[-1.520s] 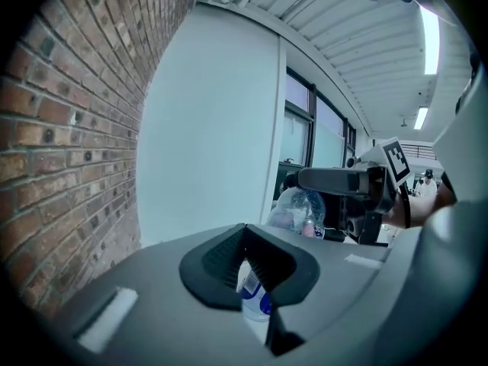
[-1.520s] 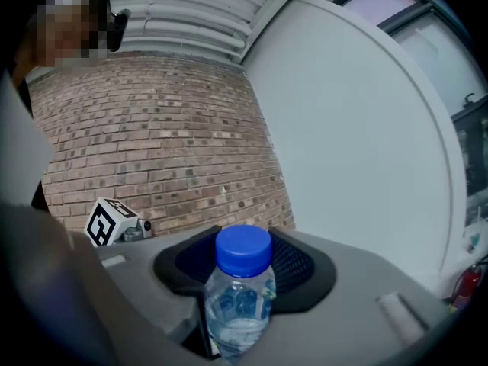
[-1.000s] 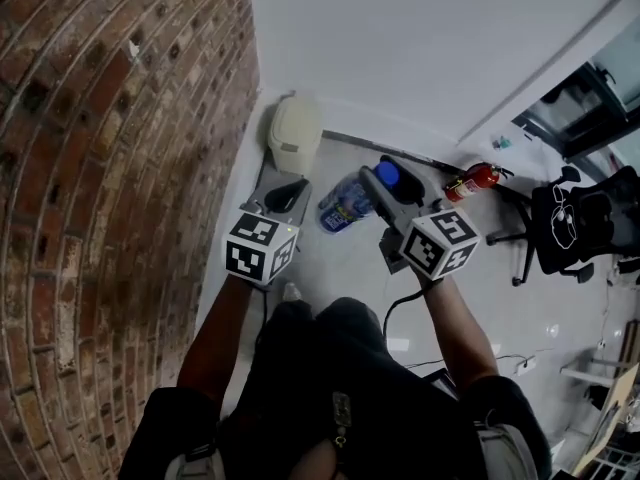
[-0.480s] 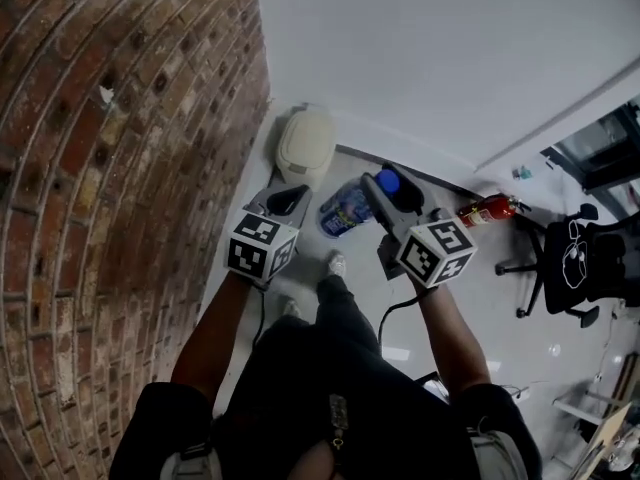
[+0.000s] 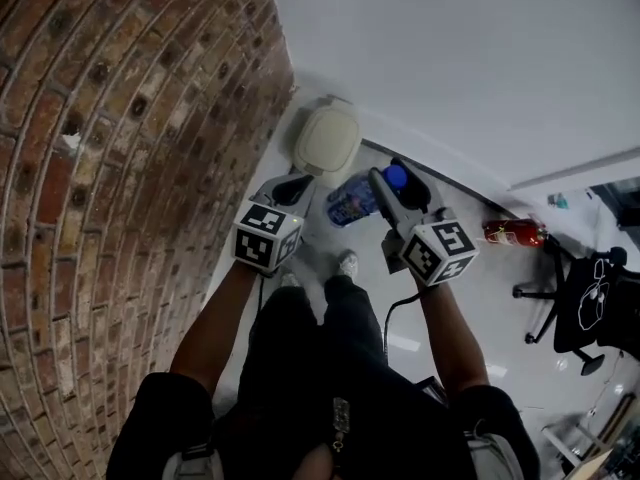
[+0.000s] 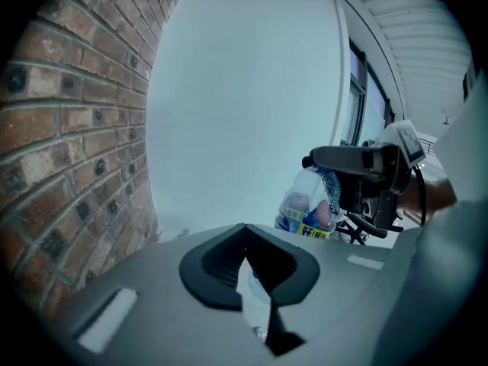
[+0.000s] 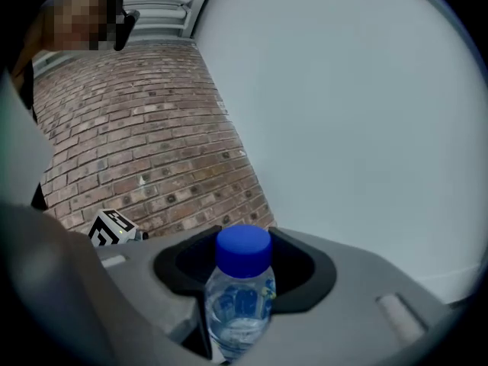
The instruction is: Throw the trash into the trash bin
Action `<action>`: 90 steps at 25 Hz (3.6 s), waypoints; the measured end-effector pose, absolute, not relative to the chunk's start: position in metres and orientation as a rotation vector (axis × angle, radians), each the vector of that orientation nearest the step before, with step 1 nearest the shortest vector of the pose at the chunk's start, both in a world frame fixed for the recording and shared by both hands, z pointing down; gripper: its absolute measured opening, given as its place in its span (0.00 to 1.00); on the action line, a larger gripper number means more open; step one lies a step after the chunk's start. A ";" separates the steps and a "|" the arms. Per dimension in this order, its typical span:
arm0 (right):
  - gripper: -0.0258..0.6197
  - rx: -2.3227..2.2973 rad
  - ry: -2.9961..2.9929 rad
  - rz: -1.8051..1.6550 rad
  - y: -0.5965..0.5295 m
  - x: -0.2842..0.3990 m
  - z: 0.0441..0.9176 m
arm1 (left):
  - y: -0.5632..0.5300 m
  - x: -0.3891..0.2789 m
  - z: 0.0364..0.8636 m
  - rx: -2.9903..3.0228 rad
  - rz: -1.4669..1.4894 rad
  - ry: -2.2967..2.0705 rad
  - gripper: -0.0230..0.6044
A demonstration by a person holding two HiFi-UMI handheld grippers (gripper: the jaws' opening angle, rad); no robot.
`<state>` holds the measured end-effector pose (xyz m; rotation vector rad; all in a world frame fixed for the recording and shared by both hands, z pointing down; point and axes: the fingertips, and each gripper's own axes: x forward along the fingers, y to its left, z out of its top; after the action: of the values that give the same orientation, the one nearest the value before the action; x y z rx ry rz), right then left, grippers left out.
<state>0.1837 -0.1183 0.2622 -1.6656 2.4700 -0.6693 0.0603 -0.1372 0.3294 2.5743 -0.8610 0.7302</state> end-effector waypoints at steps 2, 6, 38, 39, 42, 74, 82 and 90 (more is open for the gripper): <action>0.34 -1.674 2.462 -0.708 -0.130 0.187 0.280 | -0.150 0.062 0.347 2.552 0.731 -0.864 0.05; 0.34 -1.725 2.453 -0.759 -0.152 0.187 0.322 | -0.174 0.058 0.402 2.498 0.784 -0.847 0.05; 0.34 -1.900 2.403 -0.830 -0.214 0.171 0.576 | -0.263 0.044 0.807 2.299 1.138 -0.739 0.05; 0.34 -1.904 2.420 -0.826 -0.214 0.171 0.578 | -0.263 0.044 0.808 2.299 1.142 -0.740 0.05; 0.34 -1.925 2.415 -0.812 -0.213 0.177 0.585 | -0.264 0.045 0.808 2.296 1.140 -0.742 0.05; 0.34 -2.004 2.464 -0.913 -0.382 0.144 0.700 | -0.311 0.021 0.731 2.257 1.046 -0.736 0.05; 0.34 -2.039 2.771 -1.132 -0.376 0.100 0.777 | -0.314 0.010 0.733 2.238 1.025 -0.768 0.05; 0.35 -1.942 3.024 -1.323 -0.346 0.081 0.803 | -0.310 0.008 0.731 2.223 1.014 -0.771 0.05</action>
<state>0.0809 -0.3461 0.8026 -1.9418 3.0239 -1.3234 0.0075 -0.3099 0.7311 2.2228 -0.7711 1.0137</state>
